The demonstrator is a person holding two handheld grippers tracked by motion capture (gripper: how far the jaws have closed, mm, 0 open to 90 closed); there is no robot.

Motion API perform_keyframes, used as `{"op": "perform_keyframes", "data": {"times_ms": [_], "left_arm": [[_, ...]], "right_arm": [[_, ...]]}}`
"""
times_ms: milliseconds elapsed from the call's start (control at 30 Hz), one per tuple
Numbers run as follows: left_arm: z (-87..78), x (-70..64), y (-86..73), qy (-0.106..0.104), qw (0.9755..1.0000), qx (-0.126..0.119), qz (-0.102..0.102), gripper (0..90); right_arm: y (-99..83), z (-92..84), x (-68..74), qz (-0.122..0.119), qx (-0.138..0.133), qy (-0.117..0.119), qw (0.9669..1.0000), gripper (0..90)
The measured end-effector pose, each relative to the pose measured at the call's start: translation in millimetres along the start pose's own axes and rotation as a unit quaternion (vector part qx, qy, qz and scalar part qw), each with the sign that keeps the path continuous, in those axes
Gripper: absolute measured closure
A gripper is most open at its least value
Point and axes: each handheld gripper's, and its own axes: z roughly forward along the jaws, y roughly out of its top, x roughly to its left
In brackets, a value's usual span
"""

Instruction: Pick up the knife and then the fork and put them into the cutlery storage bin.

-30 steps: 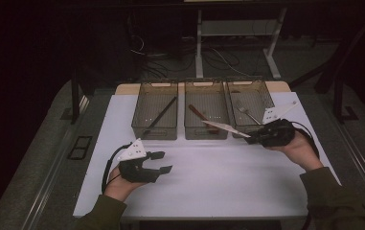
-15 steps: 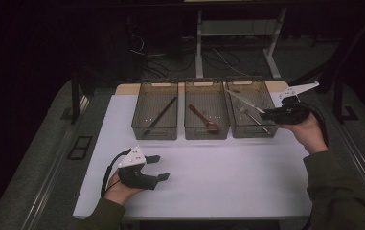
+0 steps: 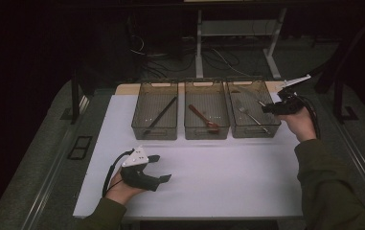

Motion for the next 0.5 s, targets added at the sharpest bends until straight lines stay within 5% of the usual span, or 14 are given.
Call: {"op": "perform_keyframes", "data": {"times_ms": [500], "left_arm": [[-0.5,1.1,0.9,0.016,0.9999,-0.002,-0.004,7.3]], "right_arm": [[0.5,29.6,6.7,0.011,0.047,-0.014,0.9987,77.0]]}}
